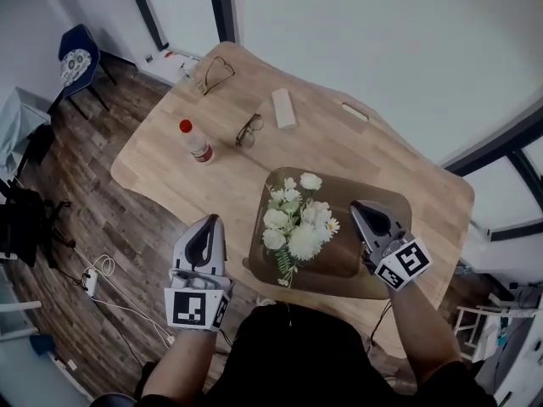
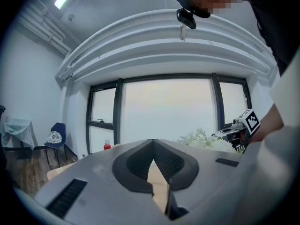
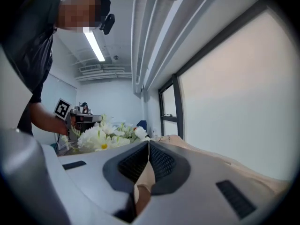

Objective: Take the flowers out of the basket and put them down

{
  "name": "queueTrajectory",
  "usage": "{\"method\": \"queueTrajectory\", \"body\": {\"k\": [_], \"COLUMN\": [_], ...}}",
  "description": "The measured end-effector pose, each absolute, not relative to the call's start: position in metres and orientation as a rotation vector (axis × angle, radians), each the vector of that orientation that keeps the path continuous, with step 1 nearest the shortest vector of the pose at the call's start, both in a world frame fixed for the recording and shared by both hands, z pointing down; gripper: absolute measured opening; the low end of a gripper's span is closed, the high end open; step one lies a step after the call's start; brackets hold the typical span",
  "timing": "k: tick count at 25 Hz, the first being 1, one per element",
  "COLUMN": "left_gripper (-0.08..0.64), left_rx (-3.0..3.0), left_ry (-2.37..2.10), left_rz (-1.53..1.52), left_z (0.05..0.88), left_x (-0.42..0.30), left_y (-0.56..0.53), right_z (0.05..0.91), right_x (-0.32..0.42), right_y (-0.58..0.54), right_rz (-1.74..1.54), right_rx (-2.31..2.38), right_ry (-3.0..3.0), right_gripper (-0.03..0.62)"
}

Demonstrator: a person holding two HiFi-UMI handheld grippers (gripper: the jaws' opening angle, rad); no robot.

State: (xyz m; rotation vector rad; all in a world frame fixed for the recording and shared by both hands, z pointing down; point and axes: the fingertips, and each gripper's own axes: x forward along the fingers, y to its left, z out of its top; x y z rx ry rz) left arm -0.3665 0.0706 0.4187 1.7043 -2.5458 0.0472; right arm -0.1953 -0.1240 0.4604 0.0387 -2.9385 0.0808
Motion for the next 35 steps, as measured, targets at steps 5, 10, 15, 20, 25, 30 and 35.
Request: {"method": "queueTrajectory", "body": {"k": [5,10,15,20,25,30,35], "left_gripper": [0.005,0.005,0.005,0.005,0.005,0.005,0.005], "left_rx": [1.654,1.625,1.598,1.577,1.545,1.51,1.471], "left_ry": [-2.554,-2.559,-2.552,-2.551,-2.577,-2.608,-2.634], "left_rz": [0.062,0.061,0.062,0.061,0.066,0.072,0.094], "left_z": [0.432,0.436,0.444,0.449,0.446,0.441,0.435], "left_x": [-0.375,-0.383,-0.385,-0.388,-0.399,-0.409,-0.412], "left_y": [0.069,0.068,0.069,0.075,0.083,0.096,0.112], "right_z": [0.499,0.521,0.55,0.566,0.582,0.584,0.57], "right_x": [-0.204,-0.21,-0.212,-0.216,-0.224,-0.246,-0.273], "right_y": [-0.12,-0.109,-0.098,-0.077,-0.052,-0.033,-0.018], "right_rz": [0.09,0.117,0.142,0.118,0.04,-0.013,-0.02], "right_rx": [-0.054,-0.142,-0.204,-0.346,-0.497,-0.58,-0.61], "right_ry": [-2.835,-2.777,-2.687,-2.626,-2.552,-2.557,-2.626], "right_gripper": [0.023,0.023,0.023,0.023,0.228,0.314,0.299]}}
